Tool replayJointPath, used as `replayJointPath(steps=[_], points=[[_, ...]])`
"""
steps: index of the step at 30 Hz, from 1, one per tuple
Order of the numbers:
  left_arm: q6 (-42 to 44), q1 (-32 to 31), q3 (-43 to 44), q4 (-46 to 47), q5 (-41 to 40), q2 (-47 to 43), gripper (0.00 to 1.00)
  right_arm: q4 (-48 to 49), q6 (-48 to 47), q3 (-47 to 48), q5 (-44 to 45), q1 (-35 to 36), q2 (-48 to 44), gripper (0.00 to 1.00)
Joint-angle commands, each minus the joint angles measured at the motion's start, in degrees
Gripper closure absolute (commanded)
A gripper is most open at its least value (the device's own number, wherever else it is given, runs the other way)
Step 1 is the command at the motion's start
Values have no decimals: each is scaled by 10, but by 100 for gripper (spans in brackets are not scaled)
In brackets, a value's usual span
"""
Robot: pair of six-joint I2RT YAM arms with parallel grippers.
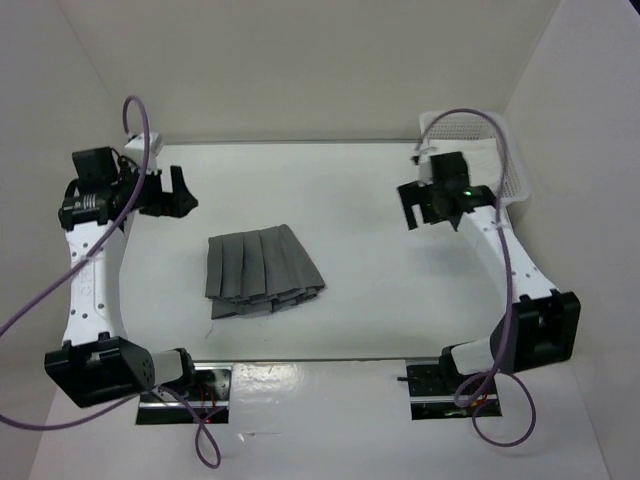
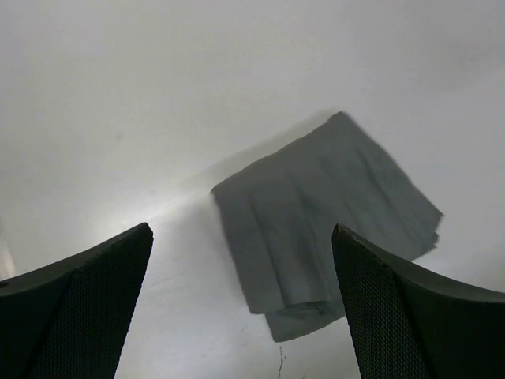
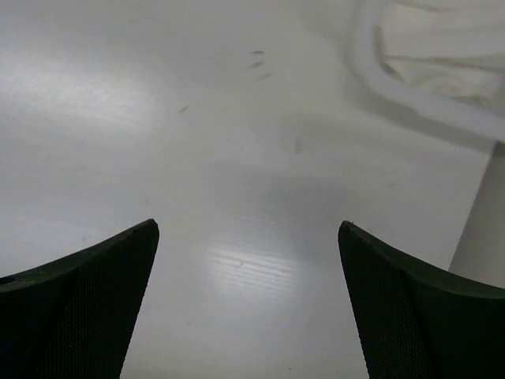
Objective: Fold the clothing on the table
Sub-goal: Fold the skirt
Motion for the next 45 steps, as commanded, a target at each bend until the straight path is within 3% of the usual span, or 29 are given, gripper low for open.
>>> replayJointPath(steps=[1,2,8,13,19,45], points=[[-31,56,-99,47,-118,-42,0,106,67,-63,-23,-106,-71,2],[-31,70,-121,55,-126,-64,0,118,67,-80,-30,-155,-99,2],[-22,151,-238,104,-132,-101,0,155,85,-157,-61,-284,-147,0],[-17,189,-241,127,-111,-94,0,155,71,-157,-44,-321,-132,0],[-11,204,-248,133,-103,-86,0,169,65,-168,-5,-321,-127,0],[15,204,-253,133,-50,-74,0,169,49,-174,-47,-321,-129,0]])
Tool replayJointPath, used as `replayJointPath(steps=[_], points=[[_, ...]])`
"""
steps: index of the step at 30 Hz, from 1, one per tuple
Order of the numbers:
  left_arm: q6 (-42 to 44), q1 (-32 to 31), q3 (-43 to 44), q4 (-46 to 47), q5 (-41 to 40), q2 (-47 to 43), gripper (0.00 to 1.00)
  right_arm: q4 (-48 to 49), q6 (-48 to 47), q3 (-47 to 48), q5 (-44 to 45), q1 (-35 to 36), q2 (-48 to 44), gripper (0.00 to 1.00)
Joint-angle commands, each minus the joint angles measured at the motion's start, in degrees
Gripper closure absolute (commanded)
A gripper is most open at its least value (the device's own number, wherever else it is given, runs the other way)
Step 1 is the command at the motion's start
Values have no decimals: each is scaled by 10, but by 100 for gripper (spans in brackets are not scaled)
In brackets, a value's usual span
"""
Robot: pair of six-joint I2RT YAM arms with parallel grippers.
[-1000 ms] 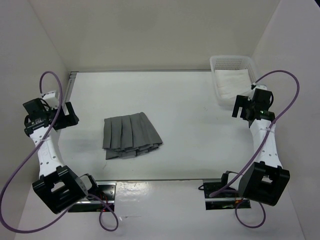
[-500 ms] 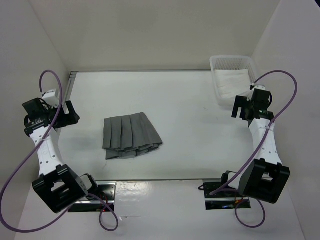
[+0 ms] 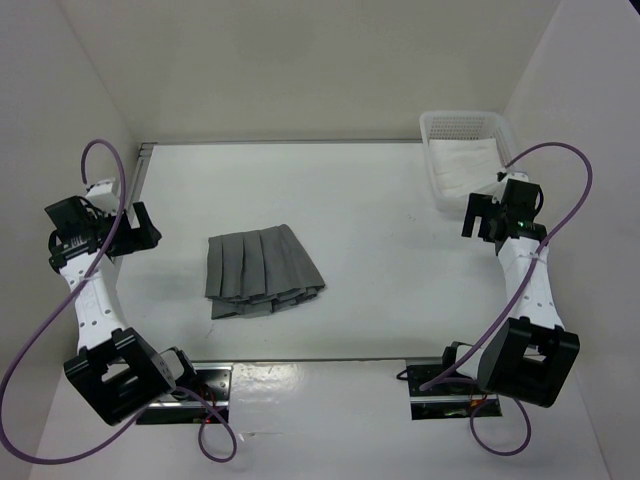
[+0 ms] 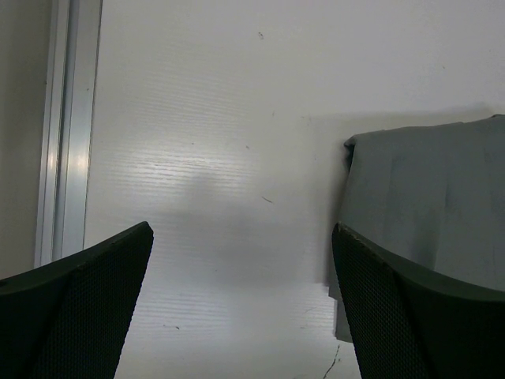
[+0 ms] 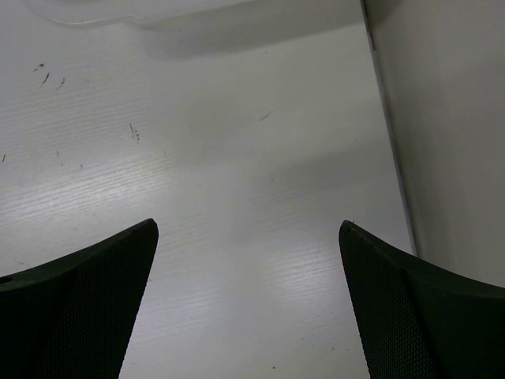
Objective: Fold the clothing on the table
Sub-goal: Fold the skirt
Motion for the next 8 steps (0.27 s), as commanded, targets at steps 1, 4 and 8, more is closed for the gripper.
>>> replayJointPath(steps=[1,4,8], points=[[12,3,-6,11,24,-1,0,33,-4,-2,-3,-3,-12,0],[12,3,-6,11,24,-1,0,28,-9,-2,-16,-3,-12,0],[12,3,-6,5,24,-1,0,28,-9,-2,-37,-3,-17,0]])
